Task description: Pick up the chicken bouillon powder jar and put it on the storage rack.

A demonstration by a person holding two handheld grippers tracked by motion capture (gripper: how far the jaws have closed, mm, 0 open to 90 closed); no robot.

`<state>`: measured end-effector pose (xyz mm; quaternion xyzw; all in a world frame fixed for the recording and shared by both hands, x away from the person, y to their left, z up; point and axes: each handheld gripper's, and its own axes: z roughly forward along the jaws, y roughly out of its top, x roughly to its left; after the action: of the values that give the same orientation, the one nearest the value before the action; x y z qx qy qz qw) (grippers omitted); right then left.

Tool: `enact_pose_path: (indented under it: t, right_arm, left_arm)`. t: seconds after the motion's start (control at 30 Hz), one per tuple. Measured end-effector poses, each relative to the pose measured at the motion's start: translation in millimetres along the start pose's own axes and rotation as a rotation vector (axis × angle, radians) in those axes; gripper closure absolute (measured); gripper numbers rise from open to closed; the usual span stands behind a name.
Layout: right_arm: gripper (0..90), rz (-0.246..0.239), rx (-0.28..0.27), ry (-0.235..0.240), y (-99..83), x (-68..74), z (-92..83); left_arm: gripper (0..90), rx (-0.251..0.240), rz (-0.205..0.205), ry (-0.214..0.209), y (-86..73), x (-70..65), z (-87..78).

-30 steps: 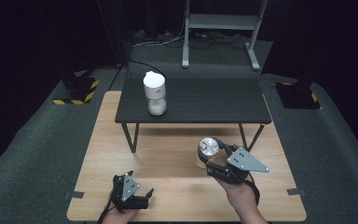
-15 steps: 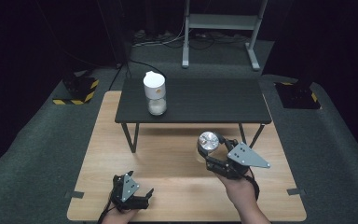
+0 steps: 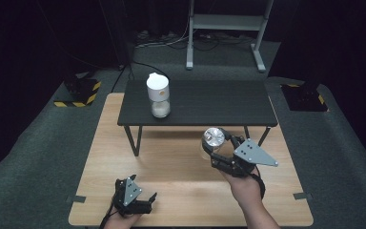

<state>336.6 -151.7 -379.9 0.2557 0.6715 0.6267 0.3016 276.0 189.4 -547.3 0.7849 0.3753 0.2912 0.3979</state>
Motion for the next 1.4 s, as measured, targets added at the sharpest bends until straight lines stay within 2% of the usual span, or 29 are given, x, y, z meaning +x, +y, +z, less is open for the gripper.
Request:
enact_pose_path:
  t: [0.7,1.4]
  right_arm:
    - [34.5,-0.011,-0.054,-0.031,25.9,-9.9,6.6]
    - [34.4,-0.018,-0.099,-0.071,47.6,-22.5,20.4]
  left_arm:
    - [1.0,0.004,0.010,-0.001,0.2,-1.0,0.3]
    - [1.0,-0.001,0.017,-0.006,0.0,-1.3,-0.2]
